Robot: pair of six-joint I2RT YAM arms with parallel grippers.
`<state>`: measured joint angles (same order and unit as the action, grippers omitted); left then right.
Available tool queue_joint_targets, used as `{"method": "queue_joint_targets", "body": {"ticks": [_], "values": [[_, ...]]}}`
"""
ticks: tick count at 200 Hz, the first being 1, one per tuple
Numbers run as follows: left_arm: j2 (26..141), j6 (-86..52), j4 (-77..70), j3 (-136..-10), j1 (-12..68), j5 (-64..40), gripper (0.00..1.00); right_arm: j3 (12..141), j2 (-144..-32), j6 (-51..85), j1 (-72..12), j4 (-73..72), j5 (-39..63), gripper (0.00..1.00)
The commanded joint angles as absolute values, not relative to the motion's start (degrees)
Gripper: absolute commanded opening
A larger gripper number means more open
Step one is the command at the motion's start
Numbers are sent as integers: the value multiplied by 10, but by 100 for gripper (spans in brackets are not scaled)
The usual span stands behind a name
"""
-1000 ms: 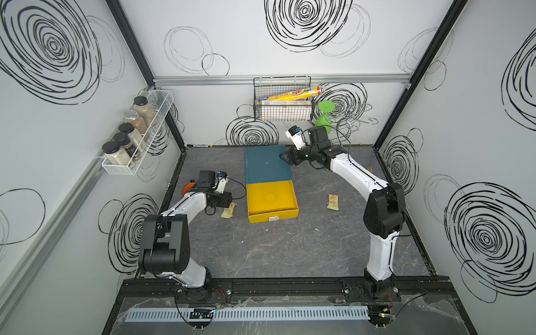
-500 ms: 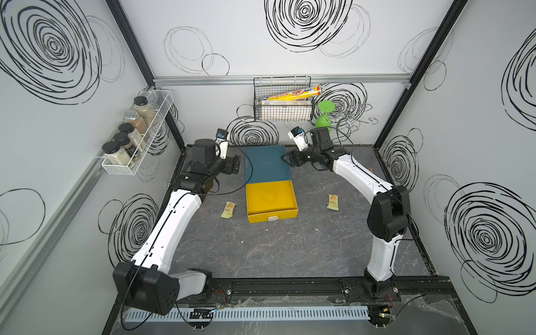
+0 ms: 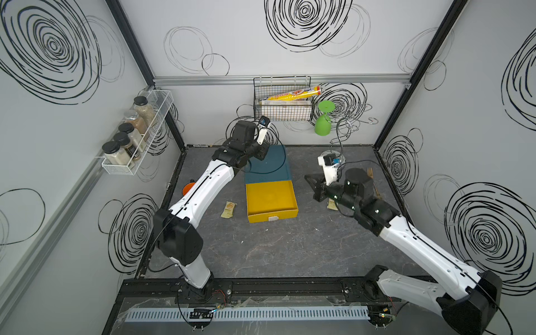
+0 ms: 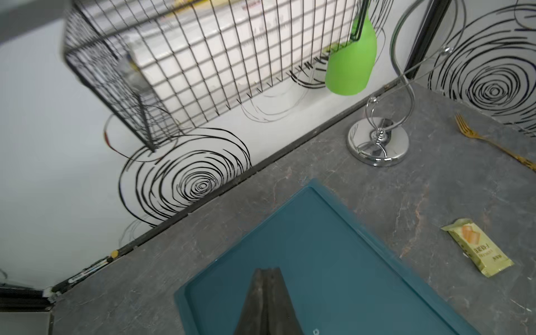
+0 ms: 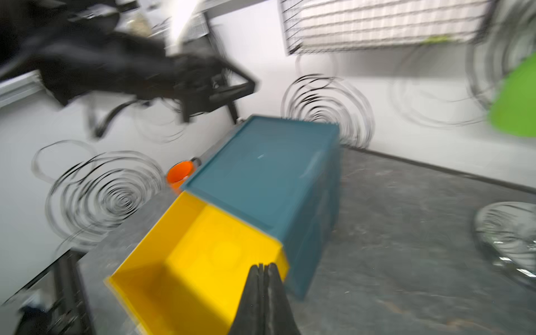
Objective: Take the cookies out of the drawer
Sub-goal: Close the drawer in the storage box.
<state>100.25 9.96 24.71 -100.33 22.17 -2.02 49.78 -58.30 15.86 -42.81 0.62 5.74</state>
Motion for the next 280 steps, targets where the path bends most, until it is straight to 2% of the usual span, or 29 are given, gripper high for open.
{"method": "queue_joint_targets", "body": {"ticks": [1,33,73,135,165,240,280], "values": [[1039,90,301,-1052,205,-86,0,378,-533,226,-559,-81,-79,0],[1054,59,292,-1031,180,-120,0,294,-520,224,-753,-204,-275,0],[1066,38,299,-1001,161,-167,0,265,-613,183,-841,-364,-383,0],[1076,30,299,-973,160,-183,0,263,-736,132,-842,-535,-441,0],[1081,26,305,-968,162,-192,0,288,-774,116,-831,-554,-448,0],[1079,29,303,-957,162,-199,0,340,-843,142,-736,-548,-355,0],[1077,32,302,-949,162,-205,0,366,-878,153,-711,-545,-334,0]]}}
